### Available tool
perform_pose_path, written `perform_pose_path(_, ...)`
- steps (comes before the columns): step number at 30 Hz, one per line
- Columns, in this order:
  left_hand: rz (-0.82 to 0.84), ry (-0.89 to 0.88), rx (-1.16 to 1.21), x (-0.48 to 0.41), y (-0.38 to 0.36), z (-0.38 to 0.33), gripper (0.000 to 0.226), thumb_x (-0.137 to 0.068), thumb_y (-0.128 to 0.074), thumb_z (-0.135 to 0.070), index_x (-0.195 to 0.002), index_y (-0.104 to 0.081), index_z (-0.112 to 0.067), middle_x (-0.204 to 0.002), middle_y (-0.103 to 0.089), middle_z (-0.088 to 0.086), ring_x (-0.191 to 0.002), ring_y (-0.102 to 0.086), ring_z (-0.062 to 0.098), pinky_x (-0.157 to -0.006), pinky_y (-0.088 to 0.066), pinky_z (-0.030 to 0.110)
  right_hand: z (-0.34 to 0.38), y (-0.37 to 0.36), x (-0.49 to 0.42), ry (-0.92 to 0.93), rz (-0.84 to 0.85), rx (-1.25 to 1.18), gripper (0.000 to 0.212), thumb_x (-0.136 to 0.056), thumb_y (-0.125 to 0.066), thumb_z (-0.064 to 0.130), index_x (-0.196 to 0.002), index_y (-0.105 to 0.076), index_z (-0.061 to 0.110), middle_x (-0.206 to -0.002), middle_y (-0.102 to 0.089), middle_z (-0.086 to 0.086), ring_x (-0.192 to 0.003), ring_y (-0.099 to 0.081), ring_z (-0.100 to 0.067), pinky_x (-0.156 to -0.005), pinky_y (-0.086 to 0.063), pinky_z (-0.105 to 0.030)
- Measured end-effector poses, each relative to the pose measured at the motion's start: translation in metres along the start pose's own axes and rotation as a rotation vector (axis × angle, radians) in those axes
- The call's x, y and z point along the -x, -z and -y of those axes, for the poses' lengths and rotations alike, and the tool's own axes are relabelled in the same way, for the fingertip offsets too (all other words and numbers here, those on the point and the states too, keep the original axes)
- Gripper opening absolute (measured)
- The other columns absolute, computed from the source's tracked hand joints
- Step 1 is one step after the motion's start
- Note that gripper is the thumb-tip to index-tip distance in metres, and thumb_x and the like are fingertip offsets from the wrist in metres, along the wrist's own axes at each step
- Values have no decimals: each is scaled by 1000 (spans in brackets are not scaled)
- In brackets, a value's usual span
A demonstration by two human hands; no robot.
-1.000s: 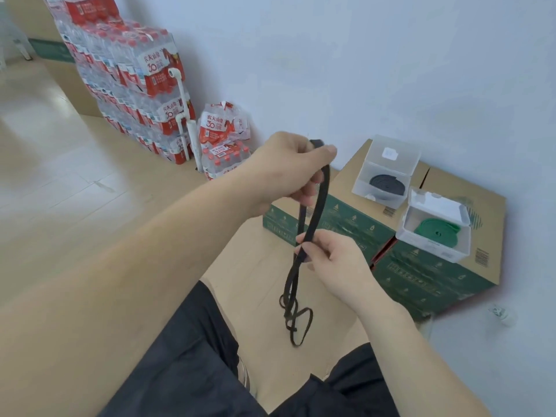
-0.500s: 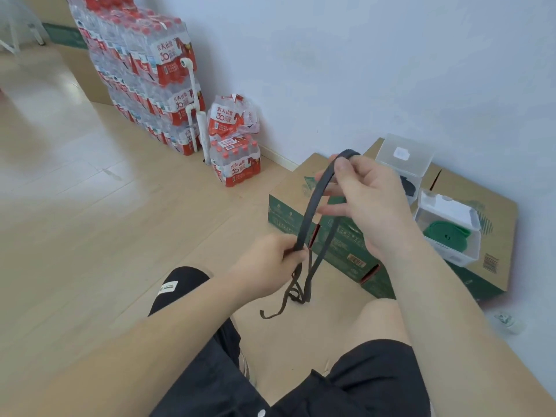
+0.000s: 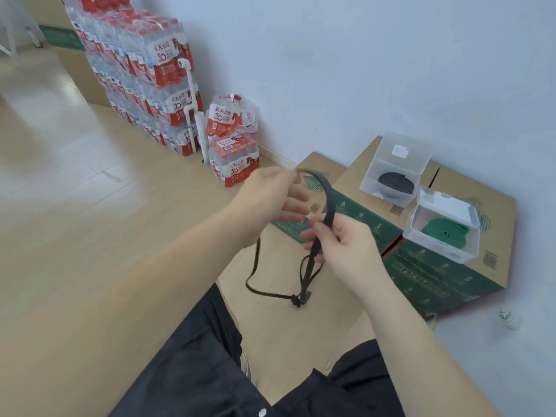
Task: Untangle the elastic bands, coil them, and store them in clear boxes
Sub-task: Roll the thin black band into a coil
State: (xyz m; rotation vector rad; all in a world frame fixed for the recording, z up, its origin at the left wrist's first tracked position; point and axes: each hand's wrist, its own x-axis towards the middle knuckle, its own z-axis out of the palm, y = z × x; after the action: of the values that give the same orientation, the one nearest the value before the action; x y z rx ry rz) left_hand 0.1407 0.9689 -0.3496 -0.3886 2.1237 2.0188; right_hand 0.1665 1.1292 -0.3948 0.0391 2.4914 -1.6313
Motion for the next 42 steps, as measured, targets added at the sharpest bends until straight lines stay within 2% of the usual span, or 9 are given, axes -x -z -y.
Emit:
perform_pose_path(3, 207, -11, -309, 18, -2, 50, 45, -87, -55, 6, -116, -71, -24, -109, -78, -1, -106, -73, 19, -93, -61, 37, 24, 6, -7, 30, 35, -82, 19, -106, -55, 16, -99, -71, 21, -89, -81, 1, -82, -79, -16, -66, -65, -31)
perform_pose_path(6, 291, -17, -471, 29, -5, 90, 35, -90, -65, -9, -113, -69, -35, -109, -73, -13, -110, -67, 5, -101, -55, 33, 38, 5, -14, 41, 67, -134, 17, -107, -54, 15, -100, -69, 19, -90, -80, -3, -82, -79, -19, -61, -62, -30)
perform_pose_path(14, 144, -140, -250, 28, -4, 75, 14, -103, -58, -10, -102, -70, -17, -89, -77, 5, -79, -76, 17, -81, -65, 42, 24, 24, -22, -118, 113, -118, 34, -108, -44, 50, -116, -69, 29, -103, -80, 9, -97, -75, -5, -86, -62, -36)
perform_pose_path(19, 66, -108, -84, 13, -3, 25, 18, -105, -56, -9, -105, -66, 6, -89, -78, 20, -67, -74, 20, -66, -65, 31, -12, 10, 16, -93, 393, 12, 18, -99, -62, 15, -111, -75, 21, -100, -82, 4, -100, -76, -12, -100, -56, -39)
perform_pose_path(23, 34, -92, -16, 9, 1, 12, 17, -104, -59, -11, -95, -66, 1, -89, -78, 20, -70, -74, 24, -67, -66, 34, -20, 0, 27, -82, 309, 68, 16, -103, -60, 34, -104, -73, 24, -94, -81, 8, -91, -76, -3, -98, -58, -39)
perform_pose_path(30, -24, 77, -29, 18, 21, 42, 28, -107, -52, -31, -108, -70, -10, -95, -80, 9, -88, -79, 25, -85, -65, 42, 9, 1, 17, -35, 128, -70, 24, -106, -56, 28, -98, -77, 17, -85, -79, 0, -76, -75, -15, -66, -63, -38)
perform_pose_path(34, 206, 35, -280, 45, 14, 90, 27, -93, -64, -10, -112, -72, -29, -110, -76, -8, -105, -72, 9, -93, -61, 36, 16, -8, 7, -72, 51, -129, 29, -105, -58, 37, -96, -77, 16, -67, -66, 8, -55, -64, -13, -74, -62, -46)
perform_pose_path(39, 127, -92, -349, 46, -4, 105, 45, -90, -74, -29, -132, -60, -33, -121, -65, -15, -94, -70, 0, -76, -59, 20, 25, -15, 4, -150, 24, -385, 30, -105, -60, 35, -99, -76, 10, -86, -71, -8, -75, -69, -24, -54, -57, -35)
perform_pose_path(42, 36, -125, -309, 42, -14, 104, 32, -90, -75, -29, -120, -63, -28, -103, -68, -16, -66, -62, -4, -57, -47, 11, 26, -18, 7, -190, 21, -437, 29, -104, -61, 37, -99, -75, 13, -99, -77, -14, -82, -76, -28, -56, -58, -36)
